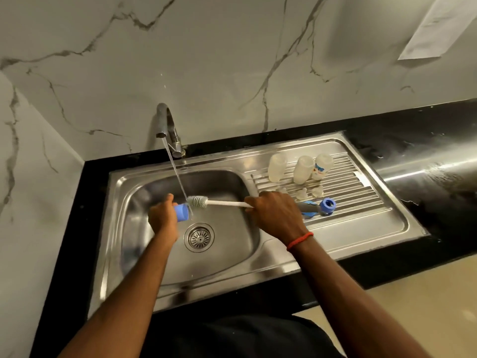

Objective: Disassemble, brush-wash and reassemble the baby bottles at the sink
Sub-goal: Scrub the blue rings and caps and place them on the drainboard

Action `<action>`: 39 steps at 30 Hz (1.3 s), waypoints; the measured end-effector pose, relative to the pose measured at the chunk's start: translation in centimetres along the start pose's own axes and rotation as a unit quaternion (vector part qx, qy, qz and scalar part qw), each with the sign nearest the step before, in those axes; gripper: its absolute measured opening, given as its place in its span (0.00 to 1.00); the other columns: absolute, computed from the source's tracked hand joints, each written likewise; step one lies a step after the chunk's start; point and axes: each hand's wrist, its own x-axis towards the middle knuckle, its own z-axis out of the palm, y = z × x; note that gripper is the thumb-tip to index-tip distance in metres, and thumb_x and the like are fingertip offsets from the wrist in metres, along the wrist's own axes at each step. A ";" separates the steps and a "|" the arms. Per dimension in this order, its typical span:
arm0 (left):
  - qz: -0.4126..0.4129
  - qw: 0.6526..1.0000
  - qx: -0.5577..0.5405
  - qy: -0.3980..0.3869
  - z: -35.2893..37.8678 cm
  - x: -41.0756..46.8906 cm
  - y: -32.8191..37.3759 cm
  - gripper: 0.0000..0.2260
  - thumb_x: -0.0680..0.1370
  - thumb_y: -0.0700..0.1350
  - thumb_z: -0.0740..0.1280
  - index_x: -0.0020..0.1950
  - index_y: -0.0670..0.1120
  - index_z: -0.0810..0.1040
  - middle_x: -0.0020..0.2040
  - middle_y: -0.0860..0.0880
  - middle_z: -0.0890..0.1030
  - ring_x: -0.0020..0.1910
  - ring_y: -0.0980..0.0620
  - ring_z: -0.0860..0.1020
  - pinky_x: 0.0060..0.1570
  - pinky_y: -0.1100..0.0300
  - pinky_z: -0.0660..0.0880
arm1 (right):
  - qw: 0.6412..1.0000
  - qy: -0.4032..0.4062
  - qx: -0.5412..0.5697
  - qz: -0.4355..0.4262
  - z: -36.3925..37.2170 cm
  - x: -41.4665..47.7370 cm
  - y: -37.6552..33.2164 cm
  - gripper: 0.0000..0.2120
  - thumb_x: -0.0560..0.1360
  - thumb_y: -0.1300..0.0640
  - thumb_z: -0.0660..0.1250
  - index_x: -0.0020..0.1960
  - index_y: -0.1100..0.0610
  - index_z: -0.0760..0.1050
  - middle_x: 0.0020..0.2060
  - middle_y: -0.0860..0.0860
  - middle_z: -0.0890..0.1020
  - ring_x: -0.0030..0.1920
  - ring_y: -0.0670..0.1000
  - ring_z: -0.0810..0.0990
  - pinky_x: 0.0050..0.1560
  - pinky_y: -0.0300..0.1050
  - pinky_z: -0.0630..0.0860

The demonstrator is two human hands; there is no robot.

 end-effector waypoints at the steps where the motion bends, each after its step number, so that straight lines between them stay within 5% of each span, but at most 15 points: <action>1: 0.069 0.994 0.080 -0.012 -0.2 0.0 0.0 0.15 0.78 0.50 0.70 0.40 0.40 0.81 0.37 0.43 0.81 0.37 0.44 0.77 0.37 0.55 0.70 | 1.000 0.001 0.020 0.014 0.0 0.0 0.6 0.08 0.77 0.46 0.67 0.49 0.48 0.82 0.34 0.52 0.81 0.34 0.57 0.81 0.33 0.44 0.66; 4: 0.222 0.942 0.245 -0.056 -0.4 -0.5 0.4 0.16 0.74 0.50 0.75 0.33 0.44 0.74 0.31 0.46 0.77 0.34 0.44 0.76 0.33 0.56 0.68 | 0.996 -0.011 0.080 0.049 0.1 -0.1 2.1 0.09 0.78 0.45 0.64 0.51 0.47 0.80 0.35 0.52 0.81 0.36 0.57 0.80 0.34 0.47 0.74; 9: 0.329 0.866 0.361 -0.108 -0.5 -0.8 0.9 0.18 0.67 0.53 0.81 0.39 0.48 0.74 0.42 0.47 0.76 0.39 0.49 0.73 0.39 0.59 0.66 | 0.991 -0.040 0.107 0.064 0.3 -0.3 4.2 0.08 0.78 0.43 0.65 0.50 0.46 0.79 0.37 0.49 0.82 0.38 0.55 0.81 0.35 0.48 0.77; 13: 0.341 0.878 0.316 -0.111 -0.5 -1.4 1.2 0.22 0.63 0.53 0.84 0.44 0.47 0.75 0.40 0.50 0.77 0.37 0.51 0.74 0.35 0.60 0.67 | 0.990 -0.036 0.122 0.062 0.4 -0.5 4.8 0.09 0.77 0.43 0.65 0.50 0.47 0.79 0.36 0.49 0.82 0.38 0.55 0.81 0.36 0.48 0.77; 18: 0.282 0.924 0.230 -0.118 0.4 -2.8 0.6 0.22 0.64 0.52 0.83 0.50 0.46 0.79 0.45 0.49 0.82 0.43 0.50 0.80 0.43 0.58 0.77 | 0.982 -0.031 0.168 0.086 0.6 -1.2 4.6 0.09 0.78 0.43 0.66 0.51 0.47 0.81 0.36 0.49 0.83 0.38 0.54 0.80 0.38 0.49 0.79; 23: 0.214 0.955 0.099 -0.181 3.2 -5.5 0.5 0.22 0.63 0.55 0.83 0.51 0.50 0.81 0.44 0.49 0.84 0.41 0.51 0.81 0.43 0.54 0.79 | 0.930 -0.036 0.325 0.170 -0.1 -1.8 6.3 0.09 0.76 0.43 0.69 0.50 0.46 0.82 0.32 0.45 0.80 0.34 0.48 0.78 0.39 0.49 0.79; 26: 0.204 0.945 0.047 -0.249 5.8 -7.4 0.9 0.23 0.62 0.57 0.83 0.52 0.51 0.82 0.44 0.47 0.85 0.42 0.51 0.82 0.46 0.52 0.81 | 0.897 -0.002 0.387 0.212 -0.3 -2.6 8.7 0.11 0.74 0.42 0.70 0.51 0.47 0.83 0.33 0.46 0.82 0.34 0.46 0.80 0.40 0.50 0.79; 31: 0.221 0.907 0.037 -0.356 10.7 -12.7 1.1 0.16 0.70 0.43 0.79 0.55 0.50 0.82 0.46 0.47 0.86 0.45 0.52 0.83 0.46 0.61 0.79 | 0.859 0.055 0.427 0.277 -2.0 -4.9 12.2 0.08 0.75 0.50 0.73 0.53 0.49 0.84 0.34 0.45 0.83 0.36 0.44 0.80 0.39 0.39 0.75; 35: 0.222 0.884 0.045 -0.408 14.2 -16.0 0.3 0.21 0.66 0.39 0.82 0.55 0.49 0.81 0.50 0.48 0.85 0.46 0.55 0.83 0.46 0.62 0.79 | 0.847 0.067 0.427 0.308 -2.3 -7.3 14.3 0.07 0.75 0.49 0.73 0.53 0.47 0.84 0.34 0.46 0.84 0.36 0.46 0.82 0.40 0.45 0.77; 39: 0.282 0.850 0.105 -0.433 17.1 -18.8 -0.9 0.27 0.61 0.42 0.85 0.58 0.49 0.81 0.52 0.55 0.84 0.47 0.61 0.80 0.46 0.67 0.77 | 0.843 0.087 0.411 0.335 -2.5 -9.9 15.9 0.04 0.75 0.51 0.74 0.49 0.46 0.84 0.31 0.42 0.82 0.33 0.40 0.78 0.37 0.38 0.72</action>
